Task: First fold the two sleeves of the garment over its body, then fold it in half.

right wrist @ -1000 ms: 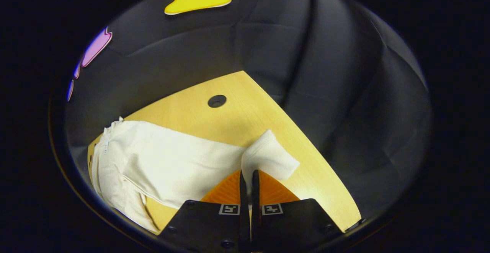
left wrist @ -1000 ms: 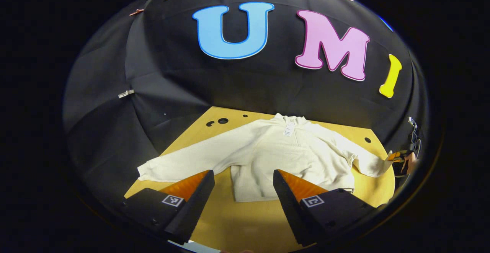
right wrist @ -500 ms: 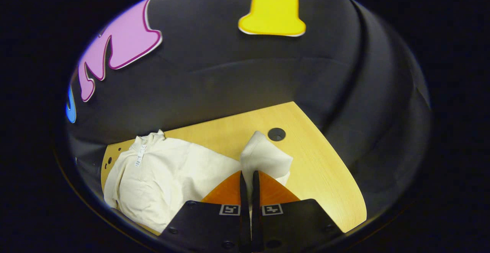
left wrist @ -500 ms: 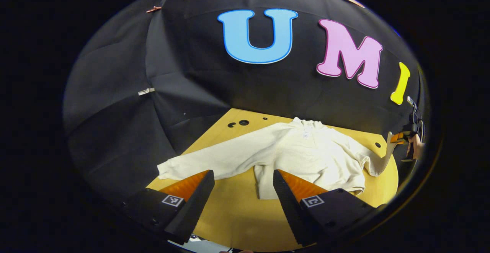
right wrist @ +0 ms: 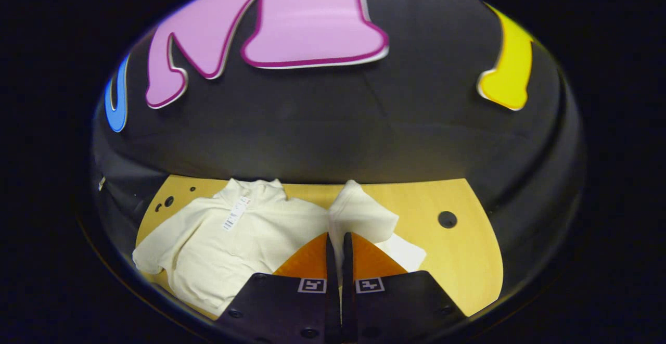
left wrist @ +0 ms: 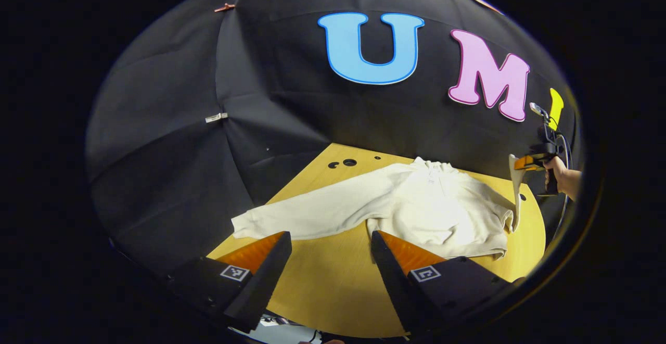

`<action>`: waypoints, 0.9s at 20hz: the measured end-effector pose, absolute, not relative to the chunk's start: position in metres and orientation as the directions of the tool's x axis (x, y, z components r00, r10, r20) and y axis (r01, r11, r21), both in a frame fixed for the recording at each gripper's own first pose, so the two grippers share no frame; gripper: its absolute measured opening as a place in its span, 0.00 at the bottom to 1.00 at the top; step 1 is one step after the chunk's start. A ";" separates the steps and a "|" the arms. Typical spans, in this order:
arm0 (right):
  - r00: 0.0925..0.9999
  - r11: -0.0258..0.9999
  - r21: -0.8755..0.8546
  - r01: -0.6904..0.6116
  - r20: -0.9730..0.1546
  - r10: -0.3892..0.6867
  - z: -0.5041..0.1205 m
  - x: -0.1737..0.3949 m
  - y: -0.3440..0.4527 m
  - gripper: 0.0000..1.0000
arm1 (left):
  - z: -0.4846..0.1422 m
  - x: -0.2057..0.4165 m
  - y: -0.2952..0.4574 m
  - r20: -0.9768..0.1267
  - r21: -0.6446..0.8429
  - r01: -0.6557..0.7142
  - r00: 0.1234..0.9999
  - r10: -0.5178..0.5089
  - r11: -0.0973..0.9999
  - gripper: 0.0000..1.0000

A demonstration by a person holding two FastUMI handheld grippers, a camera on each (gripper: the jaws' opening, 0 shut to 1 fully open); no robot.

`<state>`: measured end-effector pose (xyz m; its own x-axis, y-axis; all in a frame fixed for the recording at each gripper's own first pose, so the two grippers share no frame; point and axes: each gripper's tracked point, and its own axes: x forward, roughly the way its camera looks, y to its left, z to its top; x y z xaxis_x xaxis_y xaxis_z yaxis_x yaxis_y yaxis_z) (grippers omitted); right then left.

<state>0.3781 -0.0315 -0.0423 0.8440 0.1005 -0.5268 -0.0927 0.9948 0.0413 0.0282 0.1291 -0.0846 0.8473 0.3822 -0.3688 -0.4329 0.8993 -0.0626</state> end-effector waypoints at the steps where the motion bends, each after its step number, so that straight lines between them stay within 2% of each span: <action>1: 0.839 0.992 0.050 -0.114 -0.531 0.123 -0.044 0.380 -0.010 0.06 | -0.084 0.029 0.134 -0.368 -0.078 -0.444 0.845 0.388 0.893 0.96; 13: 0.762 0.934 0.102 -0.342 -0.551 0.339 -0.076 0.392 0.231 0.06 | -0.110 0.012 0.200 -0.400 -0.104 -0.547 0.788 0.469 0.830 0.96; 18: 0.717 0.900 0.005 -0.436 -0.603 0.351 -0.139 0.383 0.312 0.06 | -0.138 0.026 0.219 -0.422 -0.141 -0.571 0.774 0.473 0.809 0.97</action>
<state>0.3830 0.3117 -0.1387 0.7169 0.3507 -0.6025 -0.4362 0.8999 0.0049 0.0256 0.2190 -0.1384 0.7739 0.4725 -0.4218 -0.5708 0.8088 -0.1412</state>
